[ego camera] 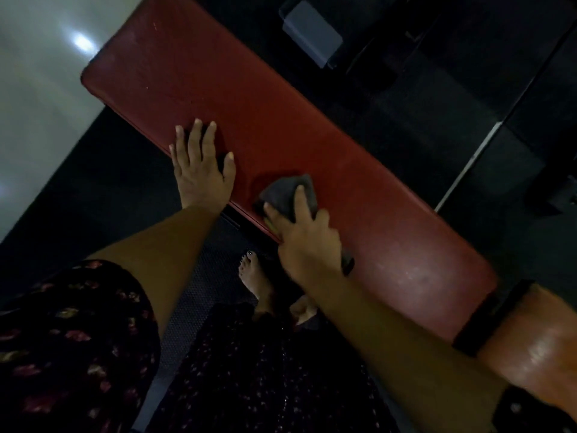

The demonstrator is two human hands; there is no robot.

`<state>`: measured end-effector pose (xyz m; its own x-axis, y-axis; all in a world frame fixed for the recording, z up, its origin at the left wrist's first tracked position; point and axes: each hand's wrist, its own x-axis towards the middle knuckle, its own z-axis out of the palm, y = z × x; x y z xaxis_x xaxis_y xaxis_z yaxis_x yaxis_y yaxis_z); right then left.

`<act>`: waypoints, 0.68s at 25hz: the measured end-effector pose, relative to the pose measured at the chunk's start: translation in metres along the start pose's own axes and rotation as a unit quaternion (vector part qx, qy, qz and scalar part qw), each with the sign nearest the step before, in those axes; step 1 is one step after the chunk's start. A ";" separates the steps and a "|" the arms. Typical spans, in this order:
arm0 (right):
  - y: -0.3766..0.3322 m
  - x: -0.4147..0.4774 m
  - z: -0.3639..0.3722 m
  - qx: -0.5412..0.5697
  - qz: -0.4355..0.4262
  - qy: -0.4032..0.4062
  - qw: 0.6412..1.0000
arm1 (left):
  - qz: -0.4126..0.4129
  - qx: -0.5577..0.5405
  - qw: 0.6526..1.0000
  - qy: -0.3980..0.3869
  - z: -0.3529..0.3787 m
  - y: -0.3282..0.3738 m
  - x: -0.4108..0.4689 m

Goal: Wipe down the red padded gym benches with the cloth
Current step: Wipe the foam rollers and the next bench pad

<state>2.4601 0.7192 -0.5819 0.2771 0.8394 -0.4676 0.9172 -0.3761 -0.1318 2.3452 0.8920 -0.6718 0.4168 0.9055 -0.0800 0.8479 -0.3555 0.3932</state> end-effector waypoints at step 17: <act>0.098 0.130 -0.078 0.062 0.186 -0.003 0.981 | 0.022 0.029 0.998 -0.059 -0.023 -0.041 0.032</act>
<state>2.6085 0.8220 -0.5878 0.5846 0.6326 -0.5081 0.7107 -0.7013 -0.0554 2.3162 0.9411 -0.6691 0.4866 0.8562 -0.1734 0.8445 -0.4101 0.3445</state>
